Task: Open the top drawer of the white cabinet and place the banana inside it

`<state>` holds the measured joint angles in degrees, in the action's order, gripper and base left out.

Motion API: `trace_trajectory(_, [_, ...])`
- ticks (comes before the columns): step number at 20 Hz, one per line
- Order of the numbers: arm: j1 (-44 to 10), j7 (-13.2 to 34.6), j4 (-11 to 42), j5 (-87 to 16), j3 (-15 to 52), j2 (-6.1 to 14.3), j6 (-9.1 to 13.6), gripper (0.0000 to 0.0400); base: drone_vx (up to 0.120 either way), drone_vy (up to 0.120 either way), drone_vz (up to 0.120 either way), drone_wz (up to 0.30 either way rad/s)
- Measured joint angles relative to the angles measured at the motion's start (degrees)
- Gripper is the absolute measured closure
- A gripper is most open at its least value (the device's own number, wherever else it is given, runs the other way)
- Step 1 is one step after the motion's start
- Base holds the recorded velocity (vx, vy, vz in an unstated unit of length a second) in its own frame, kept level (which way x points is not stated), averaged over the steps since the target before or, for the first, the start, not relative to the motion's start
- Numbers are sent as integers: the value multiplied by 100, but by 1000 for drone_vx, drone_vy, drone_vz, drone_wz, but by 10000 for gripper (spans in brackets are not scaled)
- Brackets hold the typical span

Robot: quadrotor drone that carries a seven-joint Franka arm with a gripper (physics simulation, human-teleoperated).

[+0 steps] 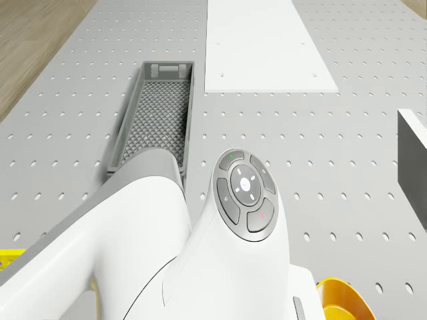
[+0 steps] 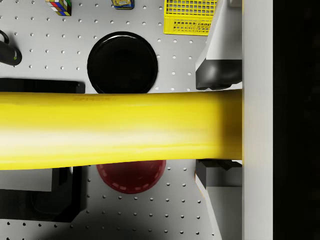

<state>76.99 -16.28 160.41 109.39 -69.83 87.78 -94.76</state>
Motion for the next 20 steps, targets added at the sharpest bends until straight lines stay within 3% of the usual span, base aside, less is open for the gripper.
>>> trace_trajectory(20, [21,-15,-4,-23,-6,53,-50,210,-120,0,120,0])
